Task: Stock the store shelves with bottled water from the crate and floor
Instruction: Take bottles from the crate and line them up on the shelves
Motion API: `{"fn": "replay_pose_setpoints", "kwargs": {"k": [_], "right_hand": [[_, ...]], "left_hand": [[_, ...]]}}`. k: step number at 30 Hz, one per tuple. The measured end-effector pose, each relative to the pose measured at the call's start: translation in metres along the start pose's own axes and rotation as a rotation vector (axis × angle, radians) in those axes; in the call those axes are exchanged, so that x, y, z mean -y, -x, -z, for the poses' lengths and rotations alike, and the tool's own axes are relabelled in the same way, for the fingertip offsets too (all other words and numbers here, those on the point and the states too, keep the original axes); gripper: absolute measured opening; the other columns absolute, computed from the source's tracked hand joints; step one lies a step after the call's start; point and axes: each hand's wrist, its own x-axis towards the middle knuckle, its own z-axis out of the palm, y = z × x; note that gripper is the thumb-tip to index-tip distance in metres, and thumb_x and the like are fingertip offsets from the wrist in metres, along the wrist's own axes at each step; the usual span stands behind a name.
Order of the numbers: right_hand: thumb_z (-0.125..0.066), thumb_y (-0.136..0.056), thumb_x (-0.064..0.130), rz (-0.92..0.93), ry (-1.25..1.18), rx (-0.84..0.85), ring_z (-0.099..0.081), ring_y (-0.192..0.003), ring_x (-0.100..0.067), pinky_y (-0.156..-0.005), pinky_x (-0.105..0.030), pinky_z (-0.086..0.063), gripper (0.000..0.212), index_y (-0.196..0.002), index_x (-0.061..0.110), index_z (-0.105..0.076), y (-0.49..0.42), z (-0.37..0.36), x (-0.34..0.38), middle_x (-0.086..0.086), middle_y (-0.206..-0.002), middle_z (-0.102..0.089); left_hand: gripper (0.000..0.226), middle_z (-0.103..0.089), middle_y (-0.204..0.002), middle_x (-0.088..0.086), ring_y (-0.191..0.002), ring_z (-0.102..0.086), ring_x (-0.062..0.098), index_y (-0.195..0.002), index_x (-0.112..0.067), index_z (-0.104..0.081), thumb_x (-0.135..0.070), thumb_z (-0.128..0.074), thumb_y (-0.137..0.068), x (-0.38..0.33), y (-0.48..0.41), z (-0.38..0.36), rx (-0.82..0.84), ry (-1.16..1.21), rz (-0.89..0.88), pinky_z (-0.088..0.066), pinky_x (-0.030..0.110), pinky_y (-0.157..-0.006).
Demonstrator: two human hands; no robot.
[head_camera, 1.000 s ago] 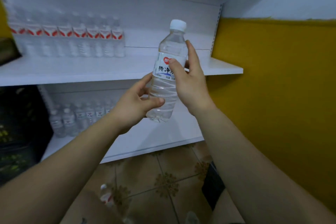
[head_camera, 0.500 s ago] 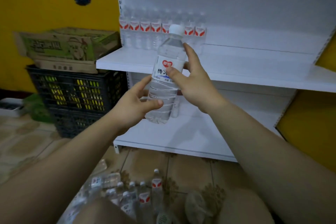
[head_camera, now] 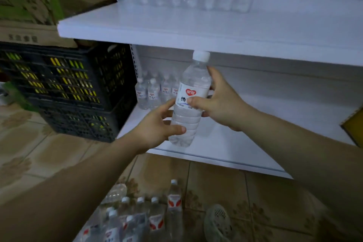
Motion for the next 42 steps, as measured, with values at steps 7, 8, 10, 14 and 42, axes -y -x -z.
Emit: {"fn": "replay_pose_setpoints", "kwargs": {"k": [7,8,10,14,42], "right_hand": [[-0.079,-0.077,0.009,-0.111,0.067,-0.015,-0.063,-0.097,-0.008,-0.072,-0.024,-0.056,0.081,-0.141,0.029,-0.034,-0.067,0.003,-0.111,0.021,-0.102,-0.055],[-0.080,-0.076,0.009,-0.126,0.071,-0.029,-0.063,-0.097,-0.009,-0.072,-0.024,-0.055,0.080,-0.139,0.029,-0.035,-0.074,0.001,-0.126,0.021,-0.101,-0.055],[-0.080,-0.076,0.009,-0.138,0.089,-0.069,-0.062,-0.099,-0.013,-0.079,-0.030,-0.055,0.079,-0.138,0.029,-0.036,-0.088,-0.004,-0.156,0.023,-0.099,-0.052],[-0.081,-0.076,0.013,-0.156,0.108,-0.133,-0.058,-0.107,-0.017,-0.092,-0.041,-0.053,0.080,-0.139,0.028,-0.034,-0.111,-0.015,-0.216,0.018,-0.105,-0.051],[-0.072,-0.084,0.014,0.048,0.224,-0.076,-0.051,-0.122,-0.019,-0.104,-0.037,-0.044,0.082,-0.149,0.025,-0.023,-0.304,-0.154,-0.311,-0.002,-0.138,-0.050]], "left_hand": [[0.073,-0.061,-0.121,-0.007,-0.111,-0.061,0.015,-0.134,-0.041,-0.042,0.001,-0.071,-0.081,0.095,-0.105,-0.022,0.061,-0.061,0.018,-0.053,0.036,-0.091],[0.073,-0.060,-0.125,-0.008,-0.114,-0.059,0.013,-0.138,-0.037,-0.041,-0.001,-0.071,-0.082,0.108,-0.118,-0.023,0.072,-0.108,0.011,-0.052,0.035,-0.095],[0.073,-0.054,-0.137,-0.009,-0.124,-0.051,0.007,-0.144,-0.032,-0.037,-0.010,-0.071,-0.084,0.136,-0.143,-0.021,0.068,-0.256,-0.010,-0.044,0.036,-0.105],[0.074,-0.029,-0.155,-0.007,-0.141,-0.030,0.014,-0.150,-0.029,-0.027,-0.036,-0.066,-0.088,0.193,-0.185,-0.009,0.018,-0.597,0.110,-0.023,0.029,-0.113],[0.074,0.020,-0.159,-0.007,-0.145,0.024,0.023,-0.148,-0.044,0.011,-0.076,-0.004,-0.084,0.372,-0.218,0.090,-0.123,-1.281,0.217,0.012,0.057,-0.114]]}}
